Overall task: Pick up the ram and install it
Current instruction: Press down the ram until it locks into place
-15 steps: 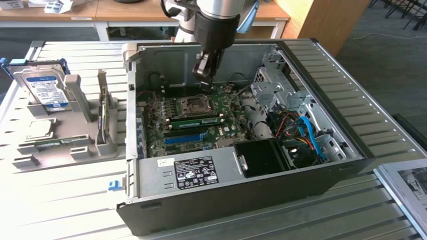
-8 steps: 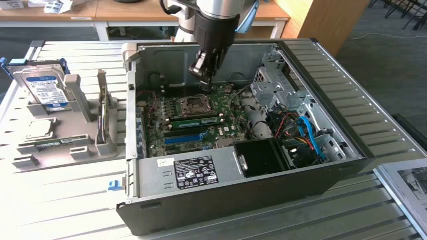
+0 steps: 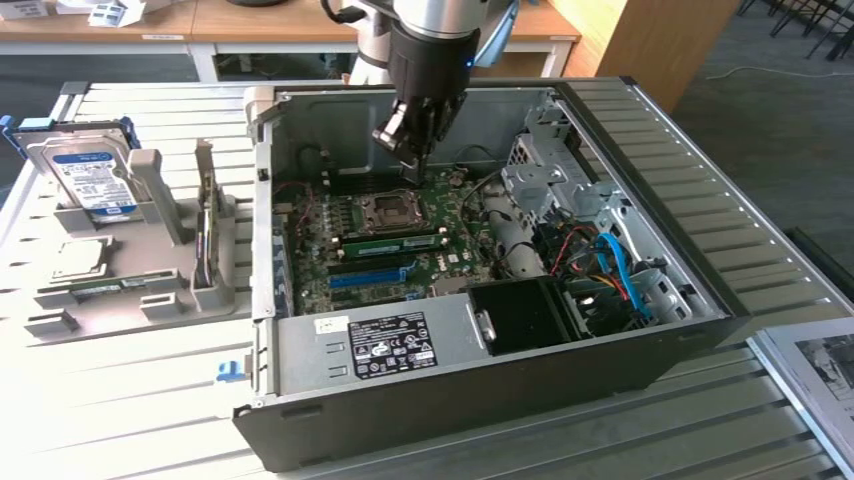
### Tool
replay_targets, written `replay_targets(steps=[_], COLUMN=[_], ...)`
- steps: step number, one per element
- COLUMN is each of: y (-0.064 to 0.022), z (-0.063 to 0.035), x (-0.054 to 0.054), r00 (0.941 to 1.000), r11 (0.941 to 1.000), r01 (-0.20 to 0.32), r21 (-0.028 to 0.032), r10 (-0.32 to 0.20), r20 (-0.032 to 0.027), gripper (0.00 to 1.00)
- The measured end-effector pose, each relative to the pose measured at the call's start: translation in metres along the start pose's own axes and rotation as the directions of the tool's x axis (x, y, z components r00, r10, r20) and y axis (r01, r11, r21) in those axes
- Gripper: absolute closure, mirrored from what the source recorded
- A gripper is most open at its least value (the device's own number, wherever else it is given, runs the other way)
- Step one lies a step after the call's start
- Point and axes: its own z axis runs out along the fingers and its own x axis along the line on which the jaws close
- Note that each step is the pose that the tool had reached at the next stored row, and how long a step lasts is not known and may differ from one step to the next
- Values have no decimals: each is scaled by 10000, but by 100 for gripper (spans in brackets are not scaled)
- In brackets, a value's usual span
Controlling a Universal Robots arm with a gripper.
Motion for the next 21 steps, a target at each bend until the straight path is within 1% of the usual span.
replay_targets(steps=[3,5,7,10,13,15,21], y=[0,0,0,0,0,0,0], z=[1,1,2,3,4,5,6], x=[0,0,0,0,0,0,0], r00=[9986,9959,9923,9845,9738,9655,9363], r11=[9986,9960,9923,9845,9739,9655,9364], r01=[-536,-899,-1241,-1754,-2271,-2604,-3509], r21=[11,17,23,31,38,41,49], r10=[536,899,1241,1753,2271,2604,3508], r20=[20,33,47,67,88,102,141], gripper=[90,90,90,90,90,90,90])
